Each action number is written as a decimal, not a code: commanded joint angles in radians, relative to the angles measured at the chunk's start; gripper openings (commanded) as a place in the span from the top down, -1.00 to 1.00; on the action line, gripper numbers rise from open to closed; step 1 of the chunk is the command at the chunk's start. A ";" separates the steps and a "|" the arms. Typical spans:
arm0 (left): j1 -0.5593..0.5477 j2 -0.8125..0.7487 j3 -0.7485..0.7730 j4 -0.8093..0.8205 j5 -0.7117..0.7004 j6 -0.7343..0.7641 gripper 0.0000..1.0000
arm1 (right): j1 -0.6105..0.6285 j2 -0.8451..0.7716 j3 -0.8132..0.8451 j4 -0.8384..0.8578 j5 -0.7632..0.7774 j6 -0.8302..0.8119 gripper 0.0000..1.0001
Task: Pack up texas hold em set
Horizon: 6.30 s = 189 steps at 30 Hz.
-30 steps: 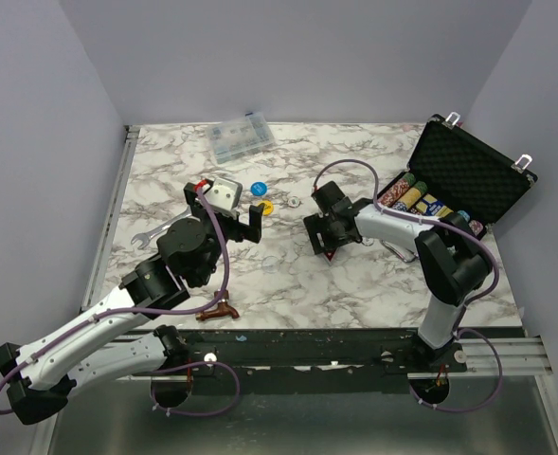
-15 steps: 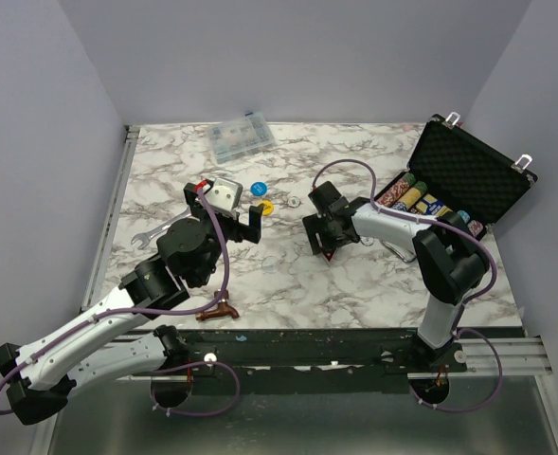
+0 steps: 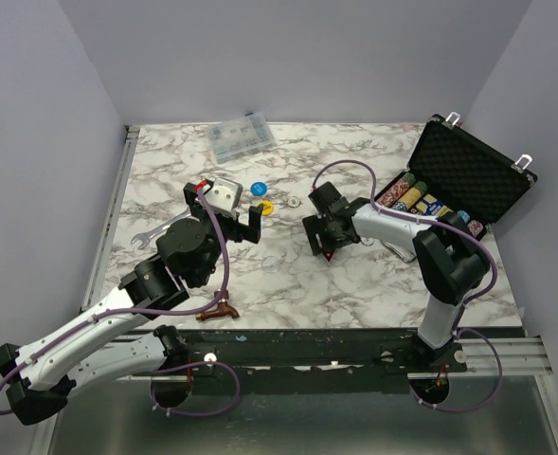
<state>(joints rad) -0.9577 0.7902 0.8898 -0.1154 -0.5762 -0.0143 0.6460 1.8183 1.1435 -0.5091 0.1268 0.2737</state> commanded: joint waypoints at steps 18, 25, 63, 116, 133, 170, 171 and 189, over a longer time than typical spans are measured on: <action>-0.001 0.006 0.040 -0.041 0.023 -0.012 -0.97 | 0.009 -0.007 -0.065 -0.054 -0.003 0.032 -0.14; -0.001 0.005 0.043 -0.046 0.025 -0.014 -0.98 | 0.009 -0.043 -0.042 -0.010 0.071 0.099 0.20; -0.003 -0.038 0.072 -0.085 0.105 -0.070 -0.98 | -0.675 -0.160 0.061 0.042 0.564 0.490 0.99; -0.001 -0.014 0.077 -0.090 0.089 -0.059 -0.97 | -0.729 -0.286 -0.010 0.163 0.229 0.235 -1.00; -0.002 -0.070 0.020 -0.023 -0.083 -0.056 -0.97 | -0.029 -0.174 -0.001 0.209 -0.111 0.092 -1.00; 0.000 -0.168 -0.061 0.132 -0.220 0.040 -0.97 | 0.390 0.201 0.198 0.071 0.079 0.025 -0.36; 0.001 -0.167 -0.060 0.129 -0.218 0.039 -0.98 | 0.392 0.203 0.201 0.066 0.079 0.024 -0.36; 0.000 -0.151 -0.049 0.118 -0.194 0.027 -0.98 | 0.394 0.241 0.255 0.013 0.125 0.055 -0.02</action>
<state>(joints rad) -0.9577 0.6338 0.8082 0.0093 -0.7940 0.0235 1.0348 2.0106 1.3754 -0.4046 0.2134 0.3138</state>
